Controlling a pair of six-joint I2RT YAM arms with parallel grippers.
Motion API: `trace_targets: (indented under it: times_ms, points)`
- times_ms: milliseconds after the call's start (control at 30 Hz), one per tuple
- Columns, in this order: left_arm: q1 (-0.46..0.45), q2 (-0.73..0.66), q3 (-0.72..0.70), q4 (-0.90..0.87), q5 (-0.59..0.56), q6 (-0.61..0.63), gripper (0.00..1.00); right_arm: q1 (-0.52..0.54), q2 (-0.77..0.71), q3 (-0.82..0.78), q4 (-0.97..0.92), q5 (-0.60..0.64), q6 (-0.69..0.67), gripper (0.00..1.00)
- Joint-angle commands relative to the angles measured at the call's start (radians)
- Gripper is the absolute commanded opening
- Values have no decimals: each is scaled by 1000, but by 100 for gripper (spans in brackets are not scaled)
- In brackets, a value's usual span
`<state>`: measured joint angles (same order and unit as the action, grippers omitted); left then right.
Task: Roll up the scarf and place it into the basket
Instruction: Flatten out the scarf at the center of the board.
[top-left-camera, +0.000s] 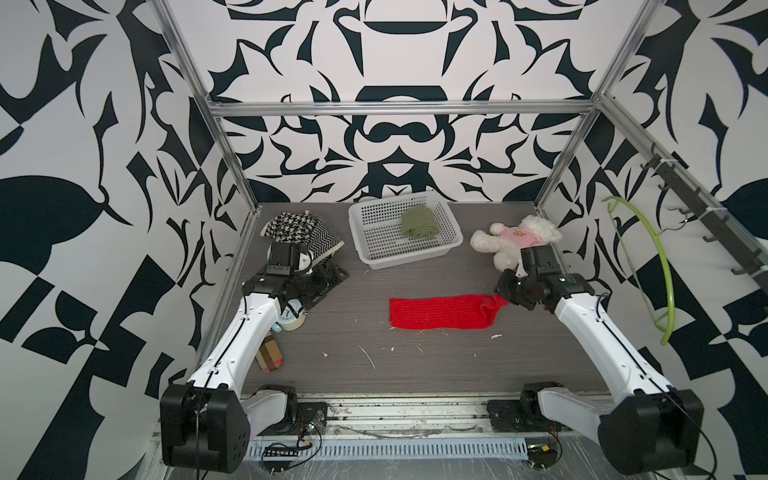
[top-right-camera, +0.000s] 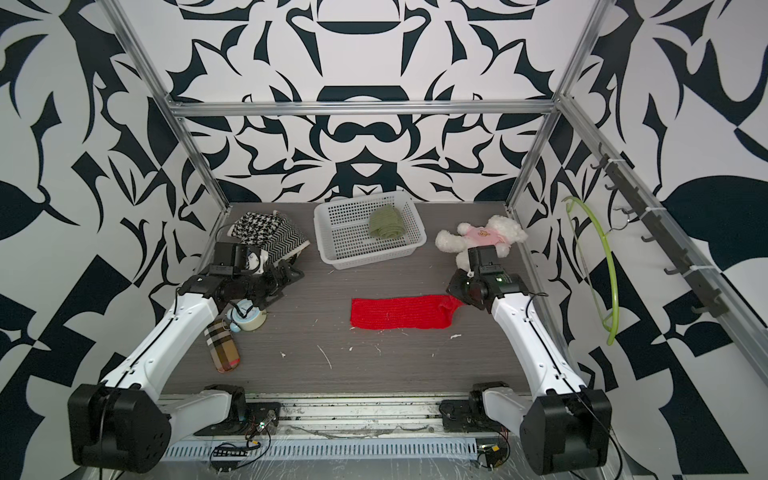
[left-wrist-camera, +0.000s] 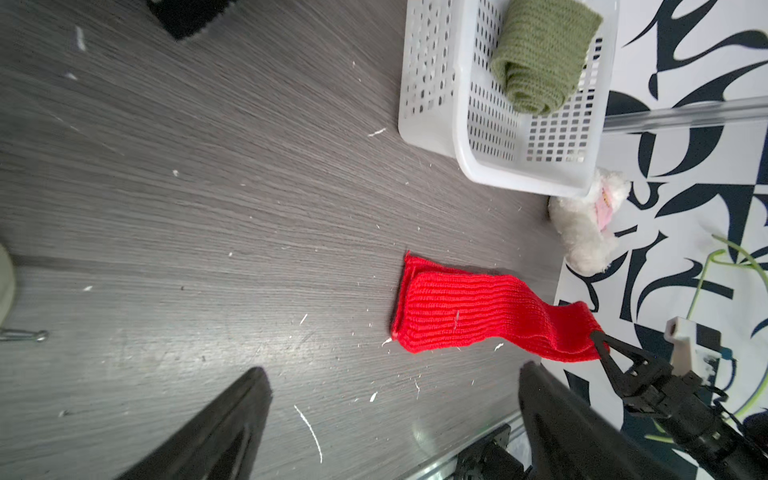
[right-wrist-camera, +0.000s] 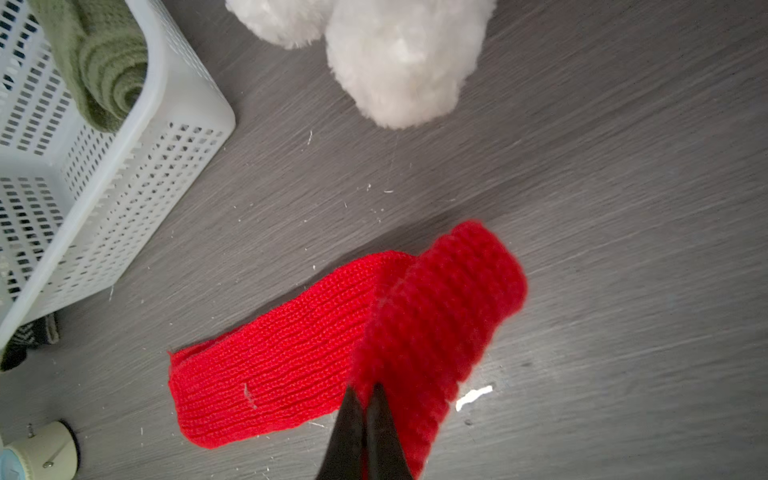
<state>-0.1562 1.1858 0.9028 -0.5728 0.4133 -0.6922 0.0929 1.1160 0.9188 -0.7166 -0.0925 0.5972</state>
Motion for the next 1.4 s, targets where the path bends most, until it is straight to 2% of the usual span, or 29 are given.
trace_targets:
  times_ms: [0, 67, 133, 333, 500, 767, 900, 1000, 1267, 1367]
  points:
    - [-6, 12, 7, 25, -8, -9, 99, 12, -52, 32, 46, -33, -79, 0]
    - [-6, 17, 10, 29, -10, -10, 99, 41, -60, 40, 84, -108, -102, 0]
    - [-7, 23, 17, 34, -8, -10, 99, 119, -32, 88, 80, -142, -140, 0]
    - [-7, 49, 34, 40, 1, 1, 99, 445, 183, 295, -9, -87, -195, 0]
    - [-6, 47, 30, 39, -5, 10, 99, 597, 369, 367, 5, -52, -176, 0]
    - [-7, 46, 16, 35, -4, 20, 99, 699, 614, 461, 127, -22, -111, 0]
    - [-6, 40, 11, 27, -10, 30, 99, 731, 656, 513, 126, 14, -93, 0]
    - [-6, 43, 10, 31, -8, 31, 99, 759, 648, 525, 130, 82, -73, 0]
    - [-7, 55, 17, 39, 3, 28, 99, 784, 493, 503, 6, 407, -11, 0]
    - [-12, 79, 17, 63, 26, 30, 99, 784, 436, 495, -56, 459, -11, 0]
